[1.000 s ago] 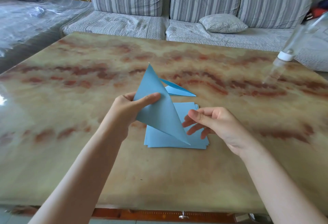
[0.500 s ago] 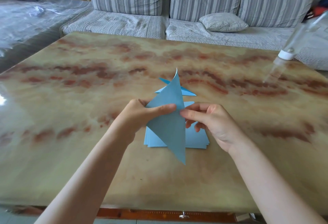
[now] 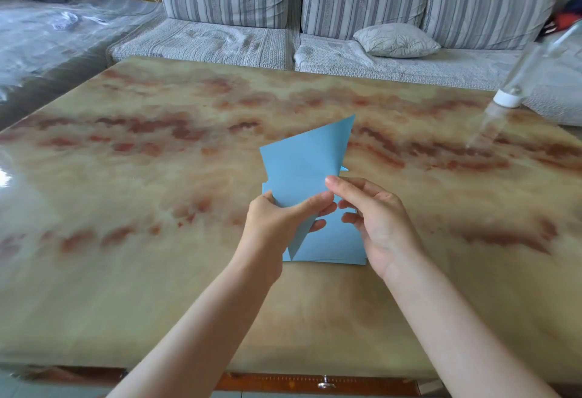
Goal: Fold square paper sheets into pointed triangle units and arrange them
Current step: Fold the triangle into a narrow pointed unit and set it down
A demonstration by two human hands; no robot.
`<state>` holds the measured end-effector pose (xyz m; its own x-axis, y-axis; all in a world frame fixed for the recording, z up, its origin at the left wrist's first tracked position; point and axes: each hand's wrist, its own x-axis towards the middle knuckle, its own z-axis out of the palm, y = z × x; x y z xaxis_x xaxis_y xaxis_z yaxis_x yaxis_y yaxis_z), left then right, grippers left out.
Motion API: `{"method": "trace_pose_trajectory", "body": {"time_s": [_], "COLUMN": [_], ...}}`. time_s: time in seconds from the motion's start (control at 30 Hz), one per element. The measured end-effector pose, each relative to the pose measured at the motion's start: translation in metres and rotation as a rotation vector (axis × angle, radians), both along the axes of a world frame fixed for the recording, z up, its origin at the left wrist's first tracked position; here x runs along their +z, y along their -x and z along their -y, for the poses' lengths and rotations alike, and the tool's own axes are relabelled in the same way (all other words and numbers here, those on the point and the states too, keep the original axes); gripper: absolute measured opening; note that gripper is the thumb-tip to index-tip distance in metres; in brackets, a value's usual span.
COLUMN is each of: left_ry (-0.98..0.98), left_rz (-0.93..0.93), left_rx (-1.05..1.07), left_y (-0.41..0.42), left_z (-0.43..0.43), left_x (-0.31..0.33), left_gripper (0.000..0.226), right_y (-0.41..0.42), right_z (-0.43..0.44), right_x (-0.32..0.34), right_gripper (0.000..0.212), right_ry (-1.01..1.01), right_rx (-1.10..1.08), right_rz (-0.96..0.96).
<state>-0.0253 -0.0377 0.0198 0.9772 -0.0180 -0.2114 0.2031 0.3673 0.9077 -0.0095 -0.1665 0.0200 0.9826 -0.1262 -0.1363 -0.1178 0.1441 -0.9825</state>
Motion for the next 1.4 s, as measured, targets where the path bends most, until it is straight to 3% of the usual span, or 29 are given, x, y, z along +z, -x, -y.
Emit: {"method": "trace_pose_trajectory", "body": {"time_s": [0.37,0.9,1.4], "left_ry": [-0.006,-0.023,-0.129], "left_rz": [-0.053,-0.09,-0.082], "left_rx": [-0.116,-0.194,-0.134], "left_y": [-0.001,0.0,0.002], "left_z": [-0.002,-0.006,-0.004], "left_x": [0.001,-0.001,-0.001], "left_gripper": [0.019,0.022,0.022], "right_y": [-0.01,-0.025,-0.029], "right_z": [0.004,0.02,0.028], "right_x": [0.001,0.01,0.009], "right_gripper": [0.006,0.006,0.005], "right_ry": [-0.184,-0.204,-0.208], "right_rx": [-0.081,-0.138,-0.204], "right_rz": [-0.047,-0.023,0.025]}}
